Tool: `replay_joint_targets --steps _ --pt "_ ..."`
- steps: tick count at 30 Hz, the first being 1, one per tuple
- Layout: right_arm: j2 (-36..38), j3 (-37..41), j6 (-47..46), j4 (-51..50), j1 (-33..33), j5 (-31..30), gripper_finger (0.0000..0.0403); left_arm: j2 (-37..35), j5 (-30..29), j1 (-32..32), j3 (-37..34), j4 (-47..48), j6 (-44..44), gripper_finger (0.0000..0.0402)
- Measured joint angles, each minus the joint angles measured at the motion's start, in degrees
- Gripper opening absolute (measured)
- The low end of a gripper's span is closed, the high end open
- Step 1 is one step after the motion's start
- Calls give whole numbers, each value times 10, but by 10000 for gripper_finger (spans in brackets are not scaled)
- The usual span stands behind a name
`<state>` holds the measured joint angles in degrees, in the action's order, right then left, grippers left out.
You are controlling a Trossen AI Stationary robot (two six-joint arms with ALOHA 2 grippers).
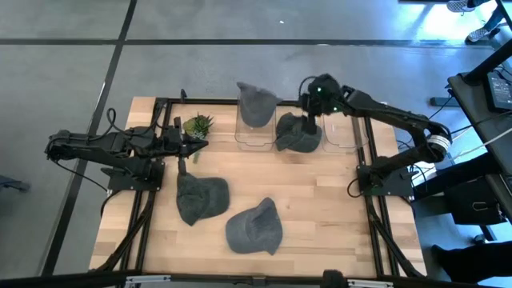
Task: Pick & Place hat
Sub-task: Put the top green cap into the right transparent bin
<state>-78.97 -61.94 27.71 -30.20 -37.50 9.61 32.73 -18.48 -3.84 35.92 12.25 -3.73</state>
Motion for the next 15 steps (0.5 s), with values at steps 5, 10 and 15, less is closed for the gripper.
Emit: replay_joint_targets --steps 5,10,15 --pt "-22 30 11 -11 37 0 207 1 1 0 0 0 0 10" --pt "-52 65 15 33 63 -26 199 1 1 0 0 1 0 8" --pt "-80 79 43 34 78 -42 198 1 1 0 0 10 0 4"
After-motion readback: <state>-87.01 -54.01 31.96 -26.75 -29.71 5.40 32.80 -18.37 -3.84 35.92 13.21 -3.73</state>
